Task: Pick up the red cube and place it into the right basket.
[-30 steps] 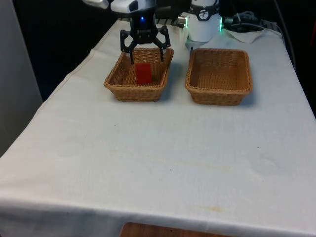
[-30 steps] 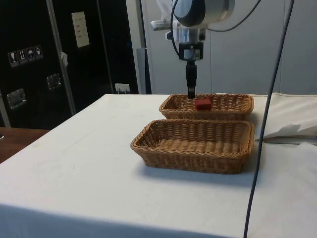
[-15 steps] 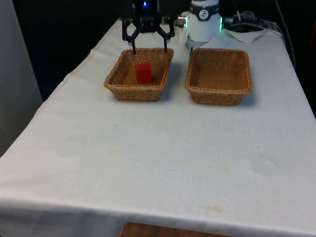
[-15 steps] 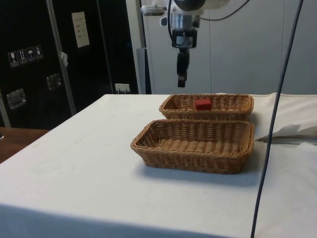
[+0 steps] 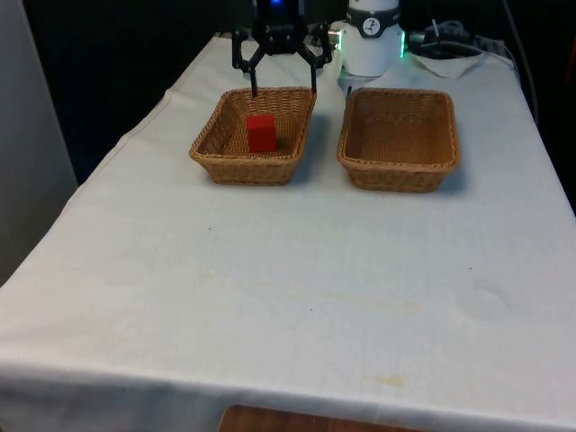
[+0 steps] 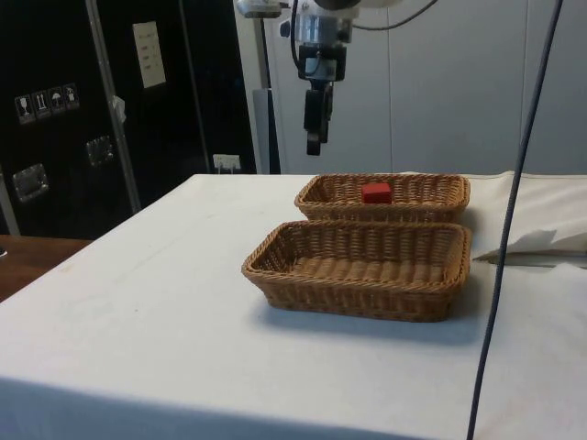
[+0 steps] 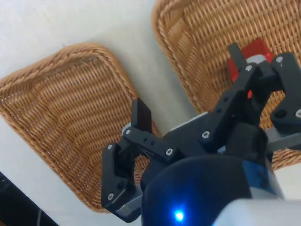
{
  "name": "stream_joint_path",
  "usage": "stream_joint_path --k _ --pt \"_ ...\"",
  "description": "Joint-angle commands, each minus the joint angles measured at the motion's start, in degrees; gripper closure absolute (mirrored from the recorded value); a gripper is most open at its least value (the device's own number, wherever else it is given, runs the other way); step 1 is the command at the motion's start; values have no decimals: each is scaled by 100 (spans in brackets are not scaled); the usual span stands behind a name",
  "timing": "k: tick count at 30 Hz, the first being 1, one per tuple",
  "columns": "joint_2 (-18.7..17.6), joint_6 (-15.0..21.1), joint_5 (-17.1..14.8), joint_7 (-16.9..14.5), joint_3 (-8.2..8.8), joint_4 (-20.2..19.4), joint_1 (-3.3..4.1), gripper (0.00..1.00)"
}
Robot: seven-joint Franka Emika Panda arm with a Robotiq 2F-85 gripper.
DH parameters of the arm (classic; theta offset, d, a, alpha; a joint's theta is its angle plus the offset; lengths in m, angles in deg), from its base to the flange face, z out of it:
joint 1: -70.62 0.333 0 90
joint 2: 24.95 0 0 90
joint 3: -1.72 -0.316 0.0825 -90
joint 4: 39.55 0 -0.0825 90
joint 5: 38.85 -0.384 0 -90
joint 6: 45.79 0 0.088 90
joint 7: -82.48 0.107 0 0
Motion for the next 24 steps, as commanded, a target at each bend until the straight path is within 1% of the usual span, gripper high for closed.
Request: stream_joint_path --k 1,5,7,8,9,14,15,16,17,24 --pt "-63 -29 23 103 -17 63 23 0" --pt "-120 -40 6 241 -126 149 29 0" --pt "-166 -46 0 338 -206 212 29 0" --pt "-115 -11 0 264 -183 155 6 0" --pt "-189 -52 -6 378 -229 241 29 0" --pt "-286 -69 -11 561 -350 384 29 0" --pt "-332 -80 -11 636 -395 453 29 0" --pt "-286 -40 -6 573 -390 395 11 0" --pt "-350 -86 -6 670 -418 487 29 0" --pt "-516 -115 6 957 -567 745 40 0"
